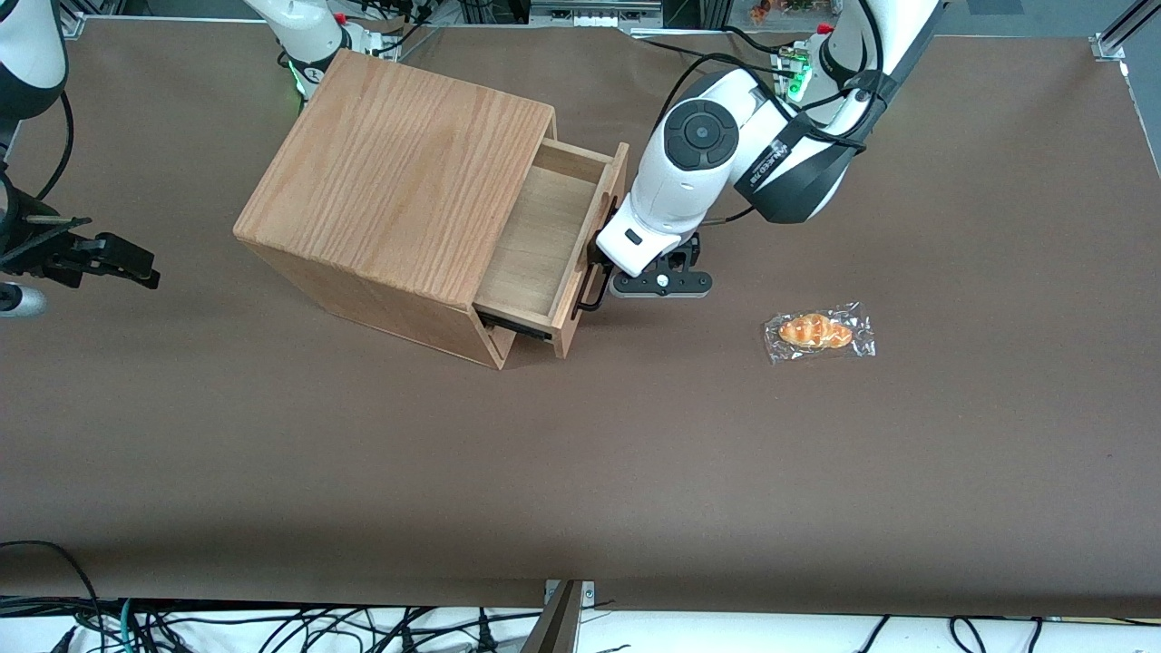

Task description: Open top drawer with left arm

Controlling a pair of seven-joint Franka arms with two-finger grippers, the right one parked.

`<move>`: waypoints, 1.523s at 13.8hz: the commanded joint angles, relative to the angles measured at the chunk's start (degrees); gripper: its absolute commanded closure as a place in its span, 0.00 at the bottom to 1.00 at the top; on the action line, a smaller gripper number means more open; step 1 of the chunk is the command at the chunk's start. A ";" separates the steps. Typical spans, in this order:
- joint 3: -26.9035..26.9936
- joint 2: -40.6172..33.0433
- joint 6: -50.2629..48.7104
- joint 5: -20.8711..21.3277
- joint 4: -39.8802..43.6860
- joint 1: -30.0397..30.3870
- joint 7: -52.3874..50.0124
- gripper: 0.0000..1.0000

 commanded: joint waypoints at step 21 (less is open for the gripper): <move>2.13 -4.92 -6.00 1.58 -1.14 3.69 5.33 0.00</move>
